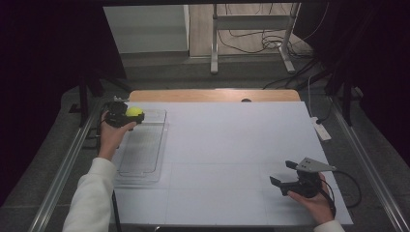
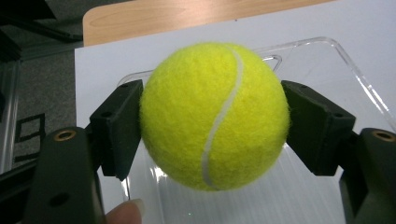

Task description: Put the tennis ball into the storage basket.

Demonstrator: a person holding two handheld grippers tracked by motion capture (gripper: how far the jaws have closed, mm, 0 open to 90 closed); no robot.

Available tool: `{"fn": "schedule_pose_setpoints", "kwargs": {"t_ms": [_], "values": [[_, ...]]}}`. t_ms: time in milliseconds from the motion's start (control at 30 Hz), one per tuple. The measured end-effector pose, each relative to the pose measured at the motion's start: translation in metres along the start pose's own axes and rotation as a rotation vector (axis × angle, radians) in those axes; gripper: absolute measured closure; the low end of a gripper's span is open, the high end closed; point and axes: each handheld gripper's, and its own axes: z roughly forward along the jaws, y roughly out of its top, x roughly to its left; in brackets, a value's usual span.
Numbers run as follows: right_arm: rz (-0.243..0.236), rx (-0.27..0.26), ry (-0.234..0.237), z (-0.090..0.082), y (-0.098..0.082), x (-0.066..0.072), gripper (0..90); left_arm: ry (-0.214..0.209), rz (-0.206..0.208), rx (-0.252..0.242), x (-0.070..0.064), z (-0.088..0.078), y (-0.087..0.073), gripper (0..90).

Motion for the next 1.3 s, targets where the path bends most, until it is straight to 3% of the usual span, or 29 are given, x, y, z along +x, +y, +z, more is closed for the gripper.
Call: {"fn": "schedule_pose_setpoints", "kwargs": {"t_ms": [433, 1300], "values": [[0.001, -0.005, 0.002, -0.001, 0.000, 0.000, 10.3, 0.005, 0.019, 0.051, -0.002, 0.008, -0.003, 27.1], [0.001, -0.005, 0.001, -0.001, 0.000, 0.000, 10.3, 0.007, 0.020, 0.094, -0.001, 0.016, -0.006, 27.1]]}}
